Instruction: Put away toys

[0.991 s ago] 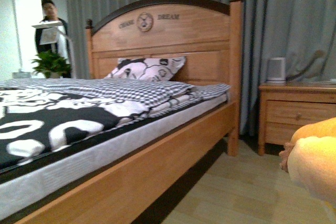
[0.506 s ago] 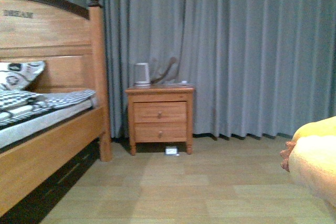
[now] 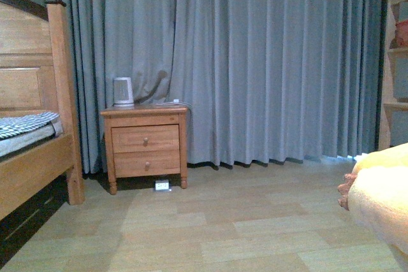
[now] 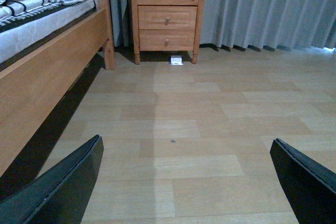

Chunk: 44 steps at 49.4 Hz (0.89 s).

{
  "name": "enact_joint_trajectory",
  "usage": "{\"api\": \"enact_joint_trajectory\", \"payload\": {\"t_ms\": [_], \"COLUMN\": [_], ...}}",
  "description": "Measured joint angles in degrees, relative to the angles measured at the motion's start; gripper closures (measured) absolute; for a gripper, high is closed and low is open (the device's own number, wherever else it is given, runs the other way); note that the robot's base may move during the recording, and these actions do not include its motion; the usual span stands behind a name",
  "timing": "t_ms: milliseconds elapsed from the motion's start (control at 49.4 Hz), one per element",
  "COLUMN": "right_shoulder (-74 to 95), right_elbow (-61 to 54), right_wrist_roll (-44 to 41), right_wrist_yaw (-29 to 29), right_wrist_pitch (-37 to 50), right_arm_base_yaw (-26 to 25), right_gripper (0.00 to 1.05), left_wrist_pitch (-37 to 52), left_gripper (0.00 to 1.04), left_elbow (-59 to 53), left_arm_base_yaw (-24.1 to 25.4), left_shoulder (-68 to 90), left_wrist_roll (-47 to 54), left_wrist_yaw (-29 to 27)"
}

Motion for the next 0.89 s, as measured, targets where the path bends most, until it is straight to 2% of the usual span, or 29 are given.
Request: {"api": "enact_joint_trajectory", "payload": {"t_ms": [890], "right_shoulder": [0.0], "right_elbow": [0.0], "right_wrist_roll": [0.0], "right_wrist_yaw": [0.0], "right_wrist_pitch": [0.0], "right_arm_base_yaw": [0.0], "right_gripper": [0.87], "left_wrist_pitch": [0.0], "left_gripper": [0.06], "left_elbow": [0.0], "left_arm_base_yaw": [0.0], "left_shoulder": [0.0], "left_wrist_roll": [0.0], "left_wrist_yaw": [0.0]}}
